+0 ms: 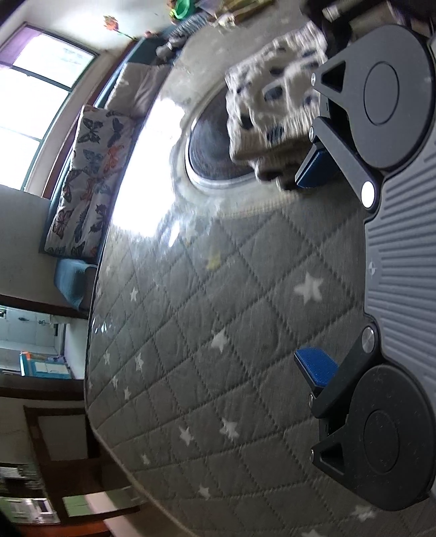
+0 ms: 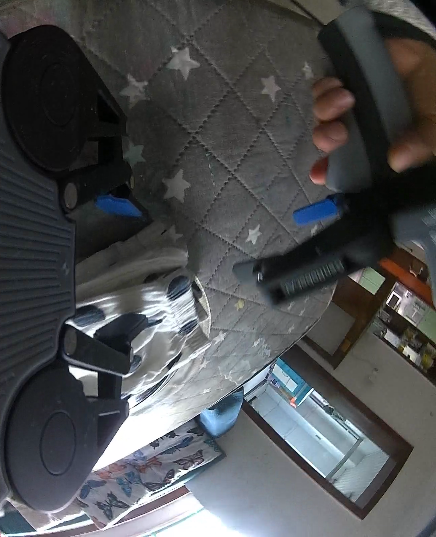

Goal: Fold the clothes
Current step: 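Grasp the white polka-dot cloth edge with the left gripper while the right gripper grasps beside it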

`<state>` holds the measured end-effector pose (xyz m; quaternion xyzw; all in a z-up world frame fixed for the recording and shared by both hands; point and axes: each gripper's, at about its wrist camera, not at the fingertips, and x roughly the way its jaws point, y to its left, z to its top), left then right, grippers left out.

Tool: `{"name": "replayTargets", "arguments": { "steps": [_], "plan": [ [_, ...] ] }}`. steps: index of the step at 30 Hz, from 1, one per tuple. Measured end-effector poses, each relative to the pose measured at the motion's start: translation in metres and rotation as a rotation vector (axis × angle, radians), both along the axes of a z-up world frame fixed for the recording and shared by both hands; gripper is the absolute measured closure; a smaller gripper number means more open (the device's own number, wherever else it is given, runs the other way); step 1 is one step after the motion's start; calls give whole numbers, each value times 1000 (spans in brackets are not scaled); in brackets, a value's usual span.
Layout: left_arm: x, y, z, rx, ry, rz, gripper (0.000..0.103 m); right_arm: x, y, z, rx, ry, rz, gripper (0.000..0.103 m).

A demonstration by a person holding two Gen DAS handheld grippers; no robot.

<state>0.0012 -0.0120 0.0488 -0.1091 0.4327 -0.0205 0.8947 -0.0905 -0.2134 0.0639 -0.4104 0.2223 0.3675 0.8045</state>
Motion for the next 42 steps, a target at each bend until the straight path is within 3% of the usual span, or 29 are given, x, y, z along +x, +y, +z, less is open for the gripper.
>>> {"name": "replayTargets", "arguments": {
  "steps": [3,5,11,17,24,33,38,42],
  "plan": [
    [1,-2,4,-59,6,-5,0,1,2,-6,-15,-20,3,50],
    [2,-3,6,-101,11,-3,0,1,2,-9,-6,-25,7,59],
    [1,-8,3,-255,41,6,0,13,-17,1,148,89,-75,72],
    [-3,-5,-7,-472,72,35,0,42,-64,25,408,297,-223,78],
    [-6,-3,-24,-771,115,103,0,54,-94,27,526,386,-292,80],
    [8,-17,-41,-858,163,130,1,72,-85,31,556,397,-295,81],
    [14,-24,-44,-854,155,119,22,73,-83,29,569,397,-281,81],
    [15,-24,-52,-874,172,141,30,69,-86,31,579,406,-275,81]
  ]
}}
